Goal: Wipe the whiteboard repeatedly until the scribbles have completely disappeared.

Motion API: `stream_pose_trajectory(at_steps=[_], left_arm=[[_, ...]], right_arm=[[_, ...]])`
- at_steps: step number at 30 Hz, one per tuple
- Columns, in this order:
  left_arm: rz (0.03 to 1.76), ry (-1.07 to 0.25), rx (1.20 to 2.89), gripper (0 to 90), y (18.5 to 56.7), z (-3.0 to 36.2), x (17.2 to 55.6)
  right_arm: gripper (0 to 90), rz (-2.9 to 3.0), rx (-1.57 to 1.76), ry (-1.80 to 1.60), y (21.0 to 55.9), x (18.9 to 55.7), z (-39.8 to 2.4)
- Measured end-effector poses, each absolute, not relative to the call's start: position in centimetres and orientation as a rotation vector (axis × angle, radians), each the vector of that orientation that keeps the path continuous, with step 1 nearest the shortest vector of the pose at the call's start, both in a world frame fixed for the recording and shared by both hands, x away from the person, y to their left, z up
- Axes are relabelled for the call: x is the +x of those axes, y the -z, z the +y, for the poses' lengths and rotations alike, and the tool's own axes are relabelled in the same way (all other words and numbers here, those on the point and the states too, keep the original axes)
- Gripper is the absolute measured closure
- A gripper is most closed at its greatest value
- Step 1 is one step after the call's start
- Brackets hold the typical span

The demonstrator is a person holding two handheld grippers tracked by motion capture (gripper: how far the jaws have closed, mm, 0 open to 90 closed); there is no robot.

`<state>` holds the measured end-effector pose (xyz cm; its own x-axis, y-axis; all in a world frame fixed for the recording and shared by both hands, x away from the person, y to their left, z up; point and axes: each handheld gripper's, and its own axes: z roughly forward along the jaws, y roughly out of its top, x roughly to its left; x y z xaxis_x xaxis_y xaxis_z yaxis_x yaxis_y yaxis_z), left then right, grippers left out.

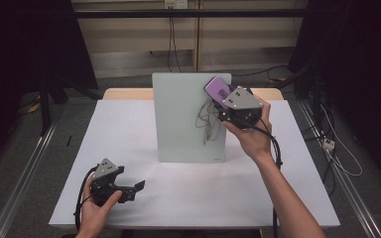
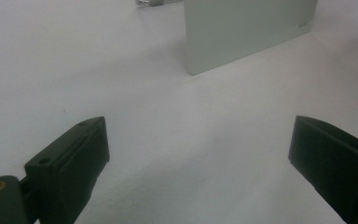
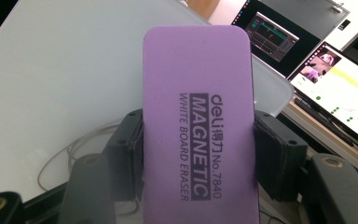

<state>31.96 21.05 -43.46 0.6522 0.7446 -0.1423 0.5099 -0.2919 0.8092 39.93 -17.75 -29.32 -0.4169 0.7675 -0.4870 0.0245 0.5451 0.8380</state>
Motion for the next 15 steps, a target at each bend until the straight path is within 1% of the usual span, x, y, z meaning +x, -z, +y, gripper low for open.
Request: stream_pose_trajectory(at_steps=[7,15], left_arm=[[0.987,-0.333,1.966,5.0,43.5,21.1,32.0],[0.996,-0.330,1.952,5.0,43.6,21.0,31.9]], right_arm=[[41.3,1.847,0.643,-0.967,30.4,39.6,-17.1],[41.4,1.940,0.626,-0.976,33.6,38.4,-16.0]])
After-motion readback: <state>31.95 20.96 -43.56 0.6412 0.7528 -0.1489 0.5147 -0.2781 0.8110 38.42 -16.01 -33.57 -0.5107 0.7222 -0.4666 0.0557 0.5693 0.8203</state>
